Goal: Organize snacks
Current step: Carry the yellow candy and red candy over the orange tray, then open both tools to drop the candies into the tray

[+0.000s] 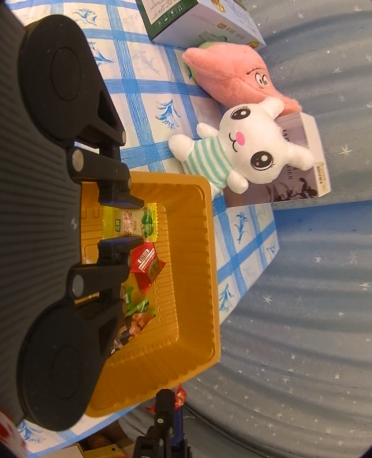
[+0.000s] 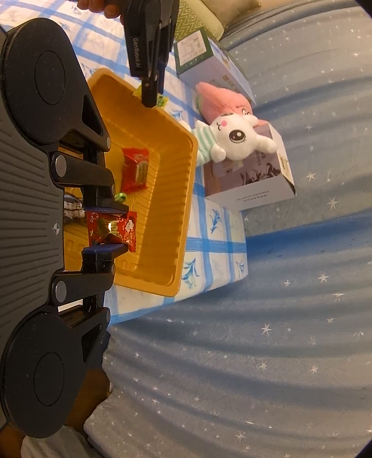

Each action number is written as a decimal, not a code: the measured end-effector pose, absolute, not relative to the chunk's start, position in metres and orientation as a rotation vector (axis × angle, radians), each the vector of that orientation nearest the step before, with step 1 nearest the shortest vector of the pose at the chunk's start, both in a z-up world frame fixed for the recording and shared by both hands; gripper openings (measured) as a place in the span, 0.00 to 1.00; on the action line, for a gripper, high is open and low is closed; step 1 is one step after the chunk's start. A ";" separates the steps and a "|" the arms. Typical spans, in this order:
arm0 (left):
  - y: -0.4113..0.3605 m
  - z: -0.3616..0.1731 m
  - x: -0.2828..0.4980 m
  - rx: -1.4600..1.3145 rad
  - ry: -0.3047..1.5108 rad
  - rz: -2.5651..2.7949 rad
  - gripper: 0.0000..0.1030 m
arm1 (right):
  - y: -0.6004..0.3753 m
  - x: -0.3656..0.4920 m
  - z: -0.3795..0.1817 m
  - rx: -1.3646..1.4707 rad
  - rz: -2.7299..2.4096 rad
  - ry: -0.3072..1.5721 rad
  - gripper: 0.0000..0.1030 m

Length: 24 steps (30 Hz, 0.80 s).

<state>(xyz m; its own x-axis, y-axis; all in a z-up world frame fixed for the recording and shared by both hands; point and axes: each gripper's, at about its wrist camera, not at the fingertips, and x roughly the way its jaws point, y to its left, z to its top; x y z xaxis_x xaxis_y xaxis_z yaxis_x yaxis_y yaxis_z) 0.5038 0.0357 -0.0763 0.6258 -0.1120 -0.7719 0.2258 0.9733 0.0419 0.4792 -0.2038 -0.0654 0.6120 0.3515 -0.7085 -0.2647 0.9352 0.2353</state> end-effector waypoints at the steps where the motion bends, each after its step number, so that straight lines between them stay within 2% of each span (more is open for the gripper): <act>1: 0.035 -0.079 0.508 0.143 0.881 -0.192 0.18 | -0.204 0.482 -0.067 0.111 0.356 0.844 0.21; 24: 0.021 -0.109 0.557 0.159 0.928 -0.150 0.18 | -0.206 0.513 -0.092 0.114 0.378 0.878 0.21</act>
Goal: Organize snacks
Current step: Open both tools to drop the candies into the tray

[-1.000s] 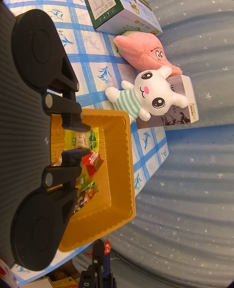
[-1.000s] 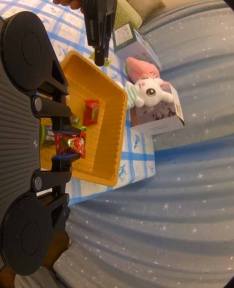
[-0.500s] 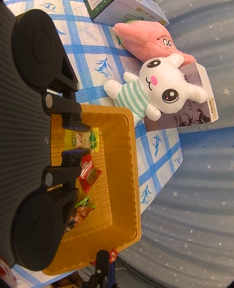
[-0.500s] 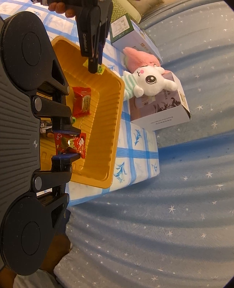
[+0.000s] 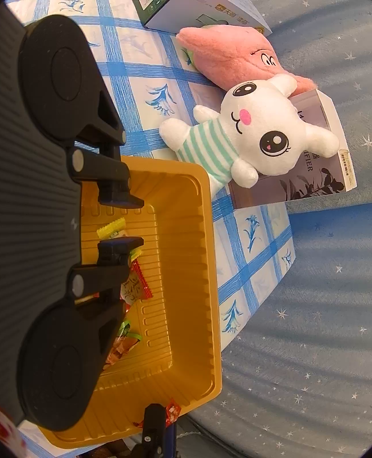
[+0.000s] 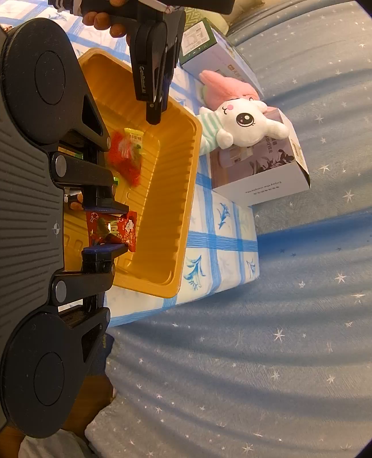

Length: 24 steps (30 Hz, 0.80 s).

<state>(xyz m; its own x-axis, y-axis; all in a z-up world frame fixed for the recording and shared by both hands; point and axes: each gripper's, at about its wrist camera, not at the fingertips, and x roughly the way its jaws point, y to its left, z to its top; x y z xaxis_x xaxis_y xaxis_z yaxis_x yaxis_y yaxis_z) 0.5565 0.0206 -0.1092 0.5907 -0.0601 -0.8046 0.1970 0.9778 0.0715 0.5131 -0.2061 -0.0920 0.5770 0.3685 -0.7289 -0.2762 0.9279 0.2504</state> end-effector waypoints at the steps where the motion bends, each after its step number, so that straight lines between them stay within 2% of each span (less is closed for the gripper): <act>1: 0.021 -0.109 0.556 0.155 0.930 -0.147 0.18 | -0.206 0.514 -0.093 0.113 0.379 0.879 0.21; 17: 0.032 -0.094 0.532 0.094 0.917 -0.147 0.18 | -0.198 0.528 -0.101 0.101 0.384 0.851 0.21; 20: 0.033 -0.092 0.526 0.085 0.917 -0.146 0.21 | -0.198 0.531 -0.103 0.115 0.377 0.841 0.21; 23: 0.032 -0.090 0.518 0.078 0.915 -0.148 0.23 | -0.200 0.532 -0.103 0.118 0.382 0.842 0.24; 24: 0.032 -0.090 0.516 0.075 0.916 -0.149 0.23 | -0.201 0.531 -0.103 0.114 0.384 0.843 0.28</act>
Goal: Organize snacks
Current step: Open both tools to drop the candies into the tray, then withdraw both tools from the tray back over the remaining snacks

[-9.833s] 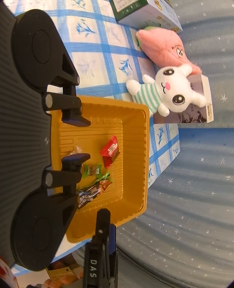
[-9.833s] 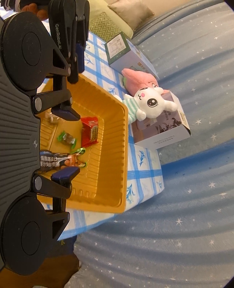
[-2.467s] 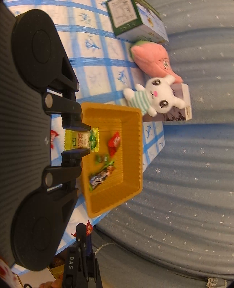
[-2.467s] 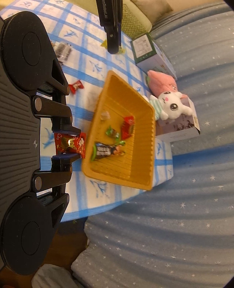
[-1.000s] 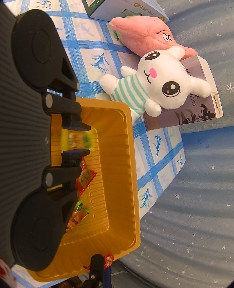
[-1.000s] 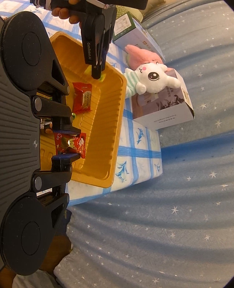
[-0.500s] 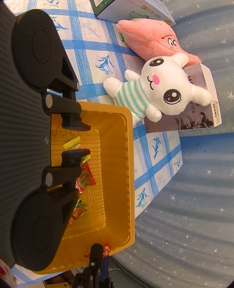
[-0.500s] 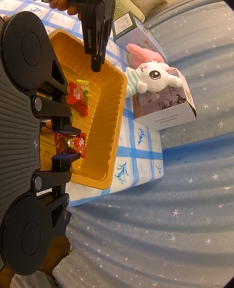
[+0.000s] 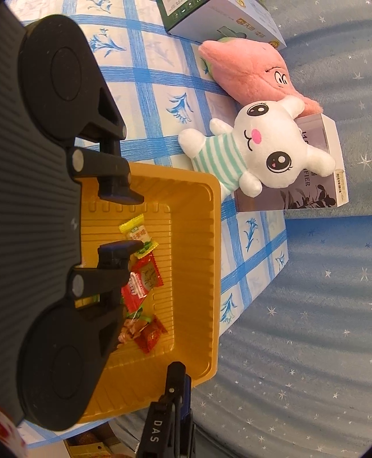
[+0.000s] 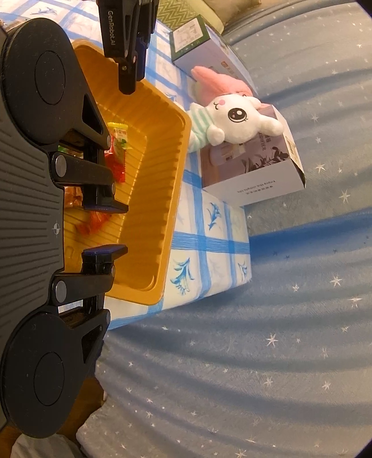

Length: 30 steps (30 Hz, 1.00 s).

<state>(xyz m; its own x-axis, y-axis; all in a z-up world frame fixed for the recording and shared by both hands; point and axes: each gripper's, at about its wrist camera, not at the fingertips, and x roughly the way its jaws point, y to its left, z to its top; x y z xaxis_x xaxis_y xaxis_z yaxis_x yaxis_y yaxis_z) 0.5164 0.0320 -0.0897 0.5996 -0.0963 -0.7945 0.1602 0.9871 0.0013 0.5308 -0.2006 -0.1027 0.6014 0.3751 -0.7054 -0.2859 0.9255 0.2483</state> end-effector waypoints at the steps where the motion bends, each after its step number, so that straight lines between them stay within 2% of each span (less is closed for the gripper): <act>1: 0.032 -0.089 0.515 0.070 0.918 -0.150 0.23 | -0.201 0.529 -0.102 0.108 0.383 0.843 0.33; 4: 0.031 -0.087 0.509 0.058 0.917 -0.156 0.23 | -0.205 0.523 -0.101 0.111 0.392 0.840 0.41; 9: 0.029 -0.082 0.496 0.050 0.913 -0.161 0.24 | -0.211 0.510 -0.097 0.125 0.401 0.846 0.44; 13: 0.029 -0.076 0.483 0.032 0.905 -0.164 0.26 | -0.216 0.497 -0.091 0.138 0.409 0.843 0.52; 17: 0.031 -0.067 0.466 0.008 0.890 -0.170 0.27 | -0.219 0.483 -0.083 0.149 0.410 0.837 0.56; 22: 0.032 -0.053 0.440 -0.008 0.873 -0.176 0.33 | -0.222 0.459 -0.070 0.166 0.403 0.819 0.66; 30: 0.039 -0.034 0.384 -0.031 0.846 -0.204 0.35 | -0.219 0.410 -0.051 0.175 0.402 0.814 0.67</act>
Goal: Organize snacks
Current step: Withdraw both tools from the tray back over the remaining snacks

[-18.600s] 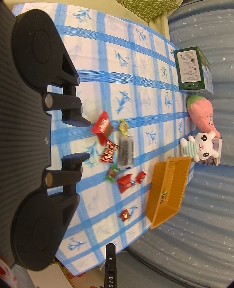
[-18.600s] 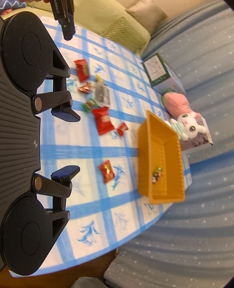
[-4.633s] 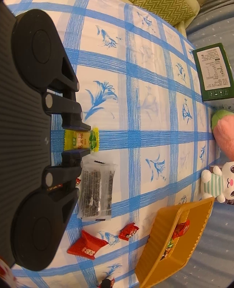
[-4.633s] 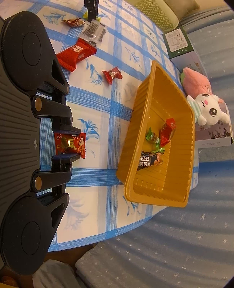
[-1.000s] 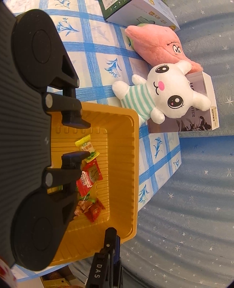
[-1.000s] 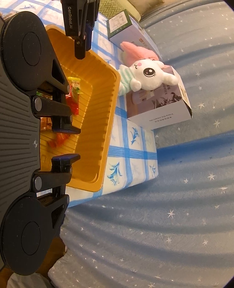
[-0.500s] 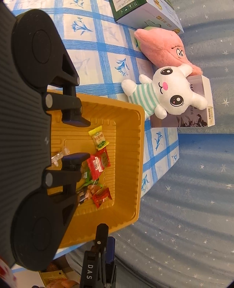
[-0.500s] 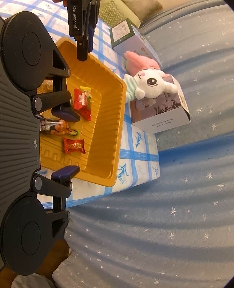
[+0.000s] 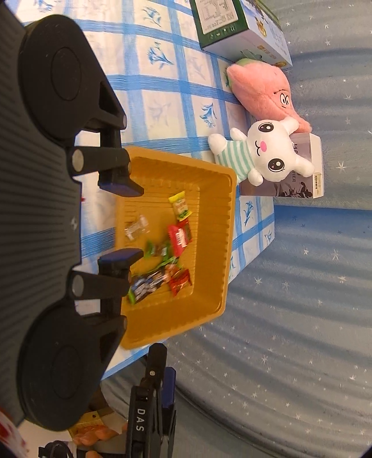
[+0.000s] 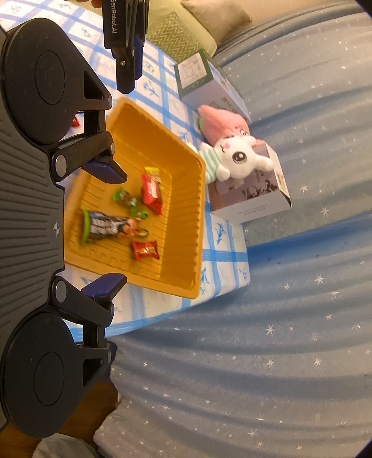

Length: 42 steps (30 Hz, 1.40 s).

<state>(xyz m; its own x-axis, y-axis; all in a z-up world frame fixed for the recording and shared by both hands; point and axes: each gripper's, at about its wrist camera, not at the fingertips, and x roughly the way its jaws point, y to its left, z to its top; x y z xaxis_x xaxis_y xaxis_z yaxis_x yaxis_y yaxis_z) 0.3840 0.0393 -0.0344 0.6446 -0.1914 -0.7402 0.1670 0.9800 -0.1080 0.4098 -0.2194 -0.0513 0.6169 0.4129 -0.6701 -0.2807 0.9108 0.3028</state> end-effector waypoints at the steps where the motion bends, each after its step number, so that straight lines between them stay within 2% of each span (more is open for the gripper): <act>1: 0.041 -0.032 0.376 -0.037 0.843 -0.209 0.35 | -0.219 0.403 -0.049 0.177 0.399 0.815 0.67; 23: 0.106 -0.026 0.209 -0.059 0.858 -0.225 0.35 | -0.174 0.246 -0.040 0.132 0.389 0.888 0.68; 42: 0.149 -0.044 0.143 -0.036 0.889 -0.213 0.36 | -0.124 0.167 -0.059 0.102 0.401 0.960 0.68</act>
<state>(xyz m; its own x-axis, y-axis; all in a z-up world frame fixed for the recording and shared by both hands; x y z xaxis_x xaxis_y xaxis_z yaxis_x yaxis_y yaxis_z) 0.1426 0.1493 -0.0442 0.6106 -0.1995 -0.7664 0.1696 0.9782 -0.1196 0.1675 -0.1236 -0.0590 0.5060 0.3769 -0.7758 -0.2872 0.9218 0.2605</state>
